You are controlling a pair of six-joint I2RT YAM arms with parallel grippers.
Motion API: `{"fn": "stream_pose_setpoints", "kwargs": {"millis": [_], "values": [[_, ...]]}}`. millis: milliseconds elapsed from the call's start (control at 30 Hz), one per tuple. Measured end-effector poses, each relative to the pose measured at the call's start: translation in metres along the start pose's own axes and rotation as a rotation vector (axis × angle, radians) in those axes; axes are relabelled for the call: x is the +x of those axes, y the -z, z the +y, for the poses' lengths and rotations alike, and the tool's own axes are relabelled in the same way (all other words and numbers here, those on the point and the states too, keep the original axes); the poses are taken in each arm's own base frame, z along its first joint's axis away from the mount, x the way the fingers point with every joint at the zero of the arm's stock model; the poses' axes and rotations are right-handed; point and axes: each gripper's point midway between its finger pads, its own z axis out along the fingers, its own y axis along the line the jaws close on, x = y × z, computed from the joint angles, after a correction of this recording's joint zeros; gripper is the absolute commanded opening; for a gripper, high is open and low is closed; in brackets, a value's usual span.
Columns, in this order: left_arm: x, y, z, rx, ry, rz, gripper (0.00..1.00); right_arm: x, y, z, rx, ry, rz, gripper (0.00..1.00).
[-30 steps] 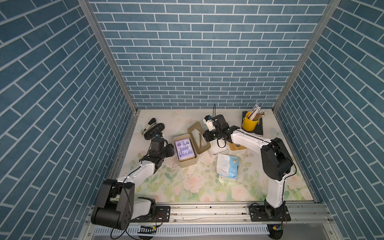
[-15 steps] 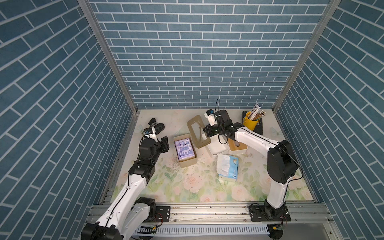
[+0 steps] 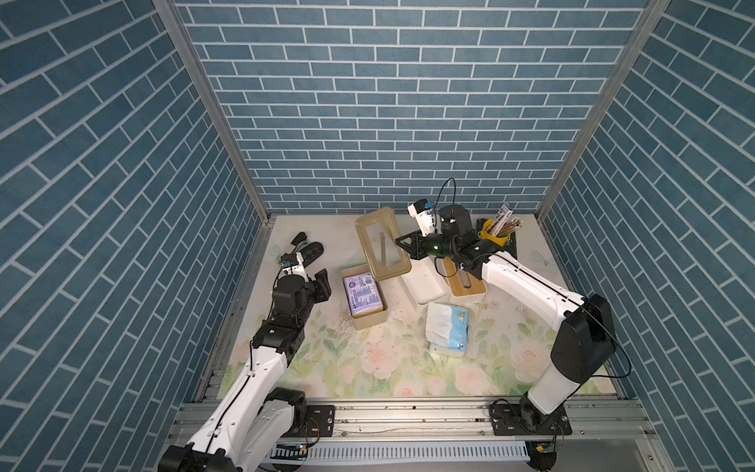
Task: Put the tissue paper into the tissue box
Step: Close the box lid on the tissue box.
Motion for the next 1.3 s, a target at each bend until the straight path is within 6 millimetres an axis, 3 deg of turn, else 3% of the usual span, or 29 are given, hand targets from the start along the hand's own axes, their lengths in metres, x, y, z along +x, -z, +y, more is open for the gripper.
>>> {"fn": "stream_pose_setpoints", "kwargs": {"millis": [233, 467, 633, 700, 767, 833, 1000, 1167, 1300], "values": [[-0.002, 0.002, 0.001, -0.003, -0.001, -0.010, 0.62, 0.046, -0.015, 0.000, -0.110, -0.189, 0.082, 0.00], [0.005, -0.008, 0.001, -0.009, -0.004, 0.015, 0.63, 0.056, -0.026, 0.007, -0.149, -0.242, 0.110, 0.00], [0.011, -0.016, 0.002, -0.012, -0.007, 0.036, 0.63, 0.076, -0.041, 0.006, -0.146, -0.272, 0.158, 0.00], [0.013, -0.018, 0.002, -0.014, -0.008, 0.042, 0.57, 0.086, -0.048, 0.001, -0.136, -0.284, 0.184, 0.00], [0.013, -0.019, 0.003, -0.014, -0.006, 0.041, 0.44, 0.096, -0.053, -0.003, -0.122, -0.298, 0.207, 0.00], [0.012, -0.019, 0.002, -0.009, -0.010, 0.037, 0.42, 0.103, -0.058, -0.008, -0.106, -0.313, 0.231, 0.00], [0.011, -0.021, -0.001, 0.001, -0.014, 0.034, 0.43, 0.098, -0.067, -0.008, -0.086, -0.318, 0.250, 0.00], [0.022, -0.029, -0.001, 0.009, -0.018, 0.071, 0.45, 0.083, -0.075, -0.003, -0.076, -0.311, 0.256, 0.00], [0.030, -0.035, -0.002, 0.017, -0.024, 0.101, 0.46, 0.085, -0.083, -0.005, -0.063, -0.313, 0.285, 0.00]]}}
